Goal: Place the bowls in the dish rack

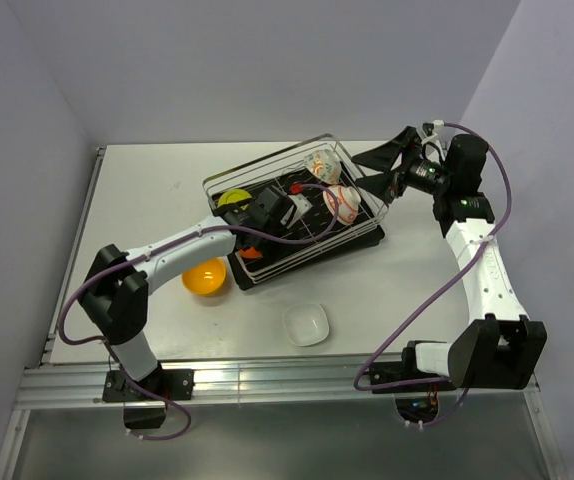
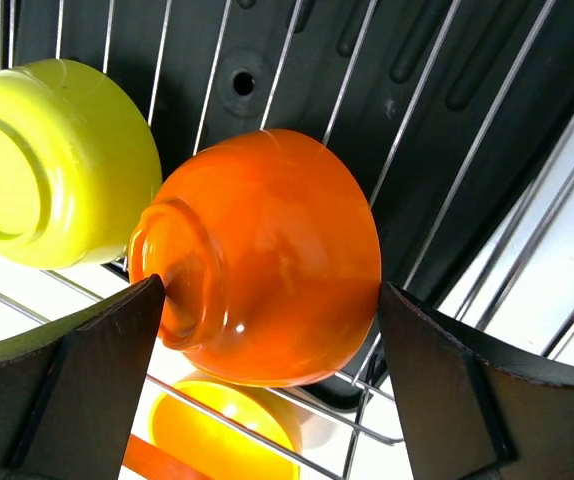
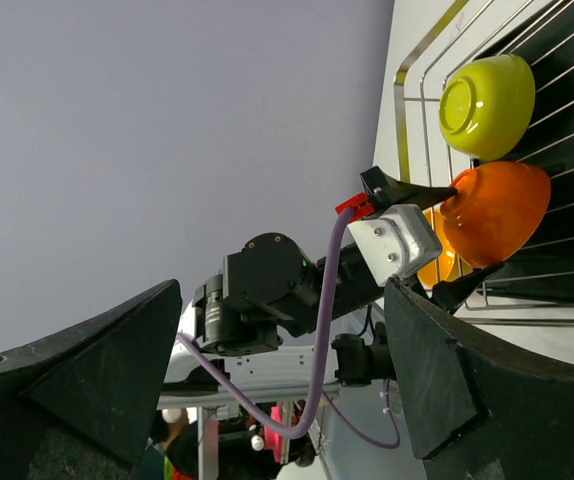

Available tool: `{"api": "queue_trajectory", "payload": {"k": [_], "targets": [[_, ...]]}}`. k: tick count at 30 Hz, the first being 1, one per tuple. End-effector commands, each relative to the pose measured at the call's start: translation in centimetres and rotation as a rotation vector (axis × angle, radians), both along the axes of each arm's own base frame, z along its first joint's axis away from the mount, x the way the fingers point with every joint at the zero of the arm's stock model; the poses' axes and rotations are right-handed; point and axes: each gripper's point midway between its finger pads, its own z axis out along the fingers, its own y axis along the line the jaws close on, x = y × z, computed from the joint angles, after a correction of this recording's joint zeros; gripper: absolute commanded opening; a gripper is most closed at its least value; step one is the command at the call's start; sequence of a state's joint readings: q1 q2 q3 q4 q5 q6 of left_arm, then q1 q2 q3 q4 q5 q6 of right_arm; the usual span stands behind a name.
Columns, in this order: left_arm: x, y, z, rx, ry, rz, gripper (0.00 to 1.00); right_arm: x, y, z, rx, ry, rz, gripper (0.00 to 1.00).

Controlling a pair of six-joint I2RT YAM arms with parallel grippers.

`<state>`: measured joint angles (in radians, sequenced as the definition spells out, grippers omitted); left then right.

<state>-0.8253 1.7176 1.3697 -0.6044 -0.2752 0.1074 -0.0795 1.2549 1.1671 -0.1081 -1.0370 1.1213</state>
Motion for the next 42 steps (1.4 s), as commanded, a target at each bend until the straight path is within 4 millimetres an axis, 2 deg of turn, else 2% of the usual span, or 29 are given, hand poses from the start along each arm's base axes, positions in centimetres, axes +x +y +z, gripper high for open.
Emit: {"api": "queue_trajectory", "payload": {"k": [1,4,5,11,16,19,20,22,23,25,26,29,32,37,42], "targets": [[-2.4,-1.2,0.9,-0.039,0.082,-0.05,0.94,0.2,-0.3,1.5,-0.011,-0.053,0.001,0.89],[-2.4,-1.6,1.7,-0.064,0.085,-0.055,0.96,0.2,-0.3,1.6,-0.013,-0.057,0.002,0.89],[-2.6,-1.7,1.8,-0.066,0.096,-0.061,1.0,0.2,-0.3,1.6,-0.014,-0.057,0.002,0.89],[-2.8,-2.2,2.6,-0.093,0.102,-0.076,0.99,0.4,-0.4,1.5,-0.014,-0.057,-0.001,0.89],[-2.0,-2.5,5.1,-0.171,0.059,-0.061,1.0,0.4,-0.3,1.4,-0.017,-0.065,0.004,0.89],[-0.3,-1.7,6.6,-0.219,0.044,-0.022,0.89,0.3,-0.3,1.1,-0.015,-0.063,0.005,0.88],[0.8,-0.8,6.9,-0.237,0.044,0.004,0.79,0.3,-0.3,1.1,-0.013,-0.065,0.006,0.87],[2.2,0.1,7.4,-0.244,0.036,0.025,0.69,0.3,-0.3,0.8,-0.012,-0.062,0.004,0.85],[3.0,1.0,7.3,-0.235,0.035,0.042,0.6,0.3,-0.3,0.7,-0.012,-0.06,0.006,0.85],[3.8,1.3,7.3,-0.222,0.037,0.021,0.52,0.2,-0.2,0.7,-0.012,-0.06,0.007,0.83],[4.3,1.8,7.2,-0.214,0.036,0.02,0.45,0.3,-0.3,0.7,-0.014,-0.064,0.008,0.83],[5.4,2.4,6.1,-0.172,0.047,-0.003,0.32,0.3,-0.2,0.6,-0.015,-0.065,0.01,0.81],[5.8,2.5,5.0,-0.152,0.077,-0.032,0.26,0.3,-0.2,0.5,-0.018,-0.067,0.01,0.79],[5.9,2.8,2.8,-0.105,0.112,-0.052,0.22,0.3,-0.2,0.5,-0.017,-0.066,0.013,0.79],[5.2,2.9,1.0,-0.09,0.164,-0.083,0.29,0.3,-0.2,0.2,-0.016,-0.057,0.018,0.79]]}}
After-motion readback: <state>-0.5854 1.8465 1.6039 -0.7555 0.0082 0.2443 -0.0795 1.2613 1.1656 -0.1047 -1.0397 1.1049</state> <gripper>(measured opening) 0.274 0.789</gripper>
